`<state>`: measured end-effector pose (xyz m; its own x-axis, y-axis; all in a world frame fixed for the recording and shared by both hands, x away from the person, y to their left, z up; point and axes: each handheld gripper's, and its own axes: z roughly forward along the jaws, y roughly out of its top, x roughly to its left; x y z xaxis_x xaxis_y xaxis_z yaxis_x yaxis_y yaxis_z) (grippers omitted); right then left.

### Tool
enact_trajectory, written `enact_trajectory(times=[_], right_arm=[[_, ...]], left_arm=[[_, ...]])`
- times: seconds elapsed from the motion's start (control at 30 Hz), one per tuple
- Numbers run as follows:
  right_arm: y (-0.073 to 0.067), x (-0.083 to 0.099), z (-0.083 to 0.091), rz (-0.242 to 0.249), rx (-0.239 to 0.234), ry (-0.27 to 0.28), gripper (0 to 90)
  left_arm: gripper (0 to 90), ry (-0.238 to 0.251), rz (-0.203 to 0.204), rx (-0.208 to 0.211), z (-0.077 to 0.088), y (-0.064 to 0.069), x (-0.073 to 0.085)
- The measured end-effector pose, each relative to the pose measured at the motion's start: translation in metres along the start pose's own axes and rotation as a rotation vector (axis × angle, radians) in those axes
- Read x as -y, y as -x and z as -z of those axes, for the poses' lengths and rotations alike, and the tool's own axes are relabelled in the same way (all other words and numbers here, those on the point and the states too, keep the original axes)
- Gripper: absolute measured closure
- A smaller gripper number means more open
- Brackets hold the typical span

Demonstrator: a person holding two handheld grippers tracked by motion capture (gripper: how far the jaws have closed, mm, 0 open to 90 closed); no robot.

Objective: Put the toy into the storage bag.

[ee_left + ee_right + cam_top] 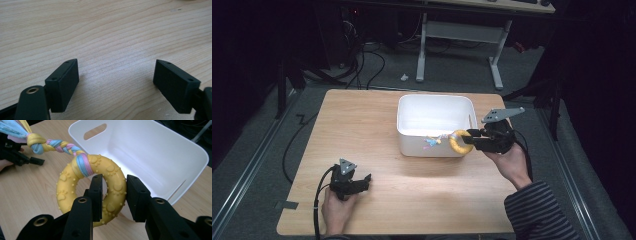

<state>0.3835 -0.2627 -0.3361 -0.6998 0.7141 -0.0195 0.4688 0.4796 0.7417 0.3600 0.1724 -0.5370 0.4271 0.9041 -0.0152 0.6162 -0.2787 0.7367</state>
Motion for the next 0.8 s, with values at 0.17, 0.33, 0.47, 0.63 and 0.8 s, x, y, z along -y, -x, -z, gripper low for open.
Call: enact_trajectory(times=[0.17, 0.33, 0.47, 0.63, 0.8], right_arm=[[0.011, -0.008, -0.003, -0.029, 0.006, 0.013, 68.0], [0.021, -0.019, -0.008, -0.035, 0.020, 0.015, 68.0], [0.026, -0.028, -0.010, -0.034, 0.034, 0.009, 68.0], [0.031, -0.034, -0.015, -0.045, 0.043, 0.012, 68.0], [0.039, -0.037, -0.023, -0.067, 0.049, 0.007, 68.0]], left_arm=[[20.9, 0.000, 0.000, 0.000, 0.000, 0.000, 0.000], [21.0, 0.000, 0.003, -0.002, 0.000, 0.000, 0.000], [21.0, -0.001, 0.004, -0.003, 0.000, 0.000, 0.000], [21.1, -0.001, 0.004, -0.003, -0.001, -0.001, -0.001], [21.3, -0.001, 0.007, -0.003, -0.001, -0.001, -0.001]])
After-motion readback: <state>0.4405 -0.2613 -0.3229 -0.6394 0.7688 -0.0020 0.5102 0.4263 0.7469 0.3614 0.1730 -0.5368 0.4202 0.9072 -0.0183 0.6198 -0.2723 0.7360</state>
